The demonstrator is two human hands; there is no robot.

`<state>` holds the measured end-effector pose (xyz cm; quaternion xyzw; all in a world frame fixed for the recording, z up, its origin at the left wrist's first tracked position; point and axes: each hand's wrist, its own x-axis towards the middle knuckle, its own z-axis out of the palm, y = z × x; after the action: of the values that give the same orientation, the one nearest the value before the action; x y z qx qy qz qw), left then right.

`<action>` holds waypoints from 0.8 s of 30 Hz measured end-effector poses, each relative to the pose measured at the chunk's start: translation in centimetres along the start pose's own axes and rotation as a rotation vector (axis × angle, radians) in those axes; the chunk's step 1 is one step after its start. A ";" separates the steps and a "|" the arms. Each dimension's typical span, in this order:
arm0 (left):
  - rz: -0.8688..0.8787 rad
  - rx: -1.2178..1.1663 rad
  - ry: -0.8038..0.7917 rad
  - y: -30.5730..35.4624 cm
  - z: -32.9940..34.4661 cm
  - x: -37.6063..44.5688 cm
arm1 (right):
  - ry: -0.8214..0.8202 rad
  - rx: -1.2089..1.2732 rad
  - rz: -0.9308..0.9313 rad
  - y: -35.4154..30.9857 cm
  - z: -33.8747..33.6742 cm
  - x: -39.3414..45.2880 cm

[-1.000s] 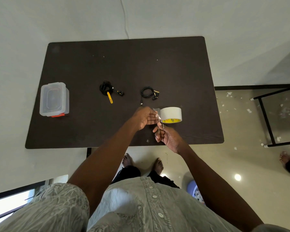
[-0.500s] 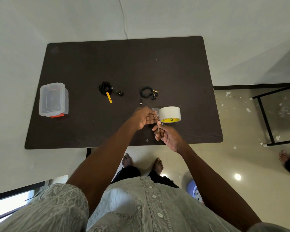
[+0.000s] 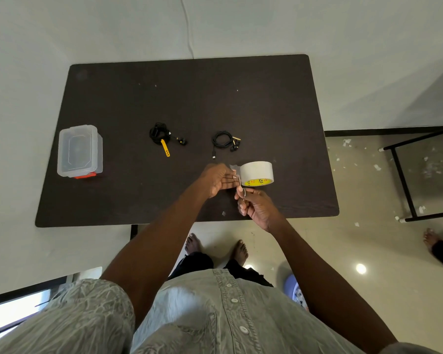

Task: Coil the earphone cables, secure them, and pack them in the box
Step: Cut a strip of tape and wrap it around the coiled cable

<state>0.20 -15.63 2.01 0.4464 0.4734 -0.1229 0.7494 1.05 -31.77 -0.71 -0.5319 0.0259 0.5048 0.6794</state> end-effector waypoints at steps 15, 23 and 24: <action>0.002 0.069 -0.106 0.3 0.1 0.0 | -0.043 -0.119 0.031 0.6 0.6 -0.9; 0.028 0.132 -0.096 0.4 -0.1 0.2 | 0.043 -0.146 0.025 -0.1 0.8 -1.3; 0.027 0.137 -0.100 0.3 -0.1 0.2 | 0.050 -0.155 0.032 -0.1 0.8 -1.3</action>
<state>0.42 -15.29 2.03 0.4961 0.4197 -0.1671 0.7415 0.06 -32.05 0.43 -0.5947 0.0120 0.5027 0.6272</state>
